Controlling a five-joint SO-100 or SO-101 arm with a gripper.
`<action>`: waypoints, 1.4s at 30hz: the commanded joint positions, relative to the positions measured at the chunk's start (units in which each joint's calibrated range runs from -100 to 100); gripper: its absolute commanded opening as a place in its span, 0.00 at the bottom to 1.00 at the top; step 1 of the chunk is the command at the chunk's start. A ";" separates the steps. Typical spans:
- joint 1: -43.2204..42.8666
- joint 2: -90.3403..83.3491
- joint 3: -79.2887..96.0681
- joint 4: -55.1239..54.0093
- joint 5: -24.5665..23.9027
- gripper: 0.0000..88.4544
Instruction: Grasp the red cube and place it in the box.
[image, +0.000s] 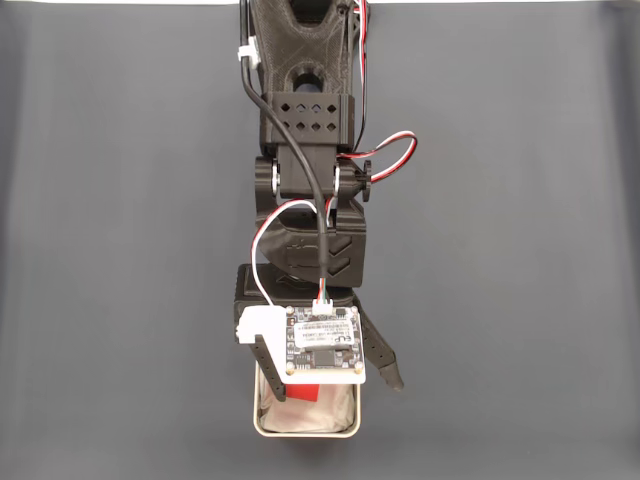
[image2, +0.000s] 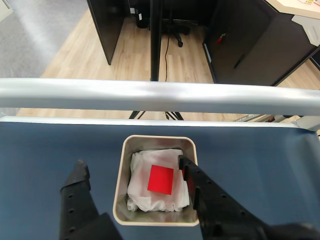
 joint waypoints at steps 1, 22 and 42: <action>0.45 -5.78 -0.18 -0.93 0.20 0.47; 0.45 -7.42 1.37 -0.93 -0.24 0.47; -1.32 -22.50 2.28 -1.01 -1.66 0.00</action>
